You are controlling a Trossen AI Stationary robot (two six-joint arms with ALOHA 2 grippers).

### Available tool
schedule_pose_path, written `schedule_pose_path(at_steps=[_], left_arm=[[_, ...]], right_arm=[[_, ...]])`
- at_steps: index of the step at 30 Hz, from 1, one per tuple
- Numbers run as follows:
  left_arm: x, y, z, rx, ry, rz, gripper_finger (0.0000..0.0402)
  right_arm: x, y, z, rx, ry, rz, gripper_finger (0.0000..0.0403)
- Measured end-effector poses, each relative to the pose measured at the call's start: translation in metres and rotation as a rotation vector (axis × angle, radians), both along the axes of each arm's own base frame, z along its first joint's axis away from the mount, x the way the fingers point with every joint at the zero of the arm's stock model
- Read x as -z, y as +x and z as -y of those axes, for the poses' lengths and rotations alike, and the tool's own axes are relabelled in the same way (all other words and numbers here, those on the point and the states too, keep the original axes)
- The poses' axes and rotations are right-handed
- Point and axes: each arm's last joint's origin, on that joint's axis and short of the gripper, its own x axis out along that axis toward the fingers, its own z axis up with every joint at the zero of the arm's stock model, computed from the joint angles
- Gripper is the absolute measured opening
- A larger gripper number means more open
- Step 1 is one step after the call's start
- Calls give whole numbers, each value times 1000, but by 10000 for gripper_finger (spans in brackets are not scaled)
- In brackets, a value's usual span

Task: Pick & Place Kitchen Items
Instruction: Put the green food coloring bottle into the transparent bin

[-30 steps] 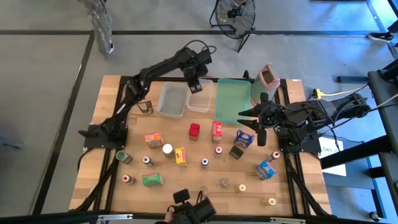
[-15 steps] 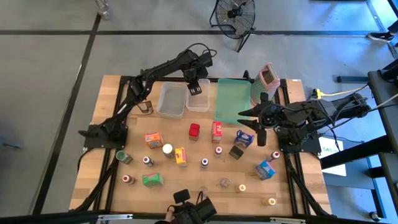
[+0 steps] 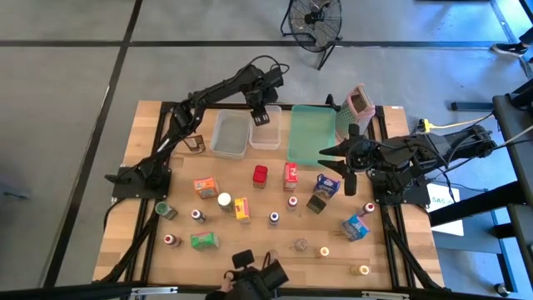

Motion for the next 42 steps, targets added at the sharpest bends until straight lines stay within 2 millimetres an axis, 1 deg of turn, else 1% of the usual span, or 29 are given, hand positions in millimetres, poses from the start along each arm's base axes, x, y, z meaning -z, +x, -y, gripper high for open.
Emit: schedule_pose_path(at_steps=[11, 22, 28, 42], left_arm=[[0, -2, -7, -8, -11, 37, 126], [16, -2, -13, -6, -45, 0, 127], [17, -3, -12, -5, -73, 6, 130], [18, -2, -11, -18, -75, 8, 191]], right_arm=[[0, 0, 0, 2, -6, -2, 133], [1, 0, 3, 11, -11, -11, 133], [1, 1, 3, 14, -14, -12, 133], [1, 1, 3, 13, -15, -12, 133]])
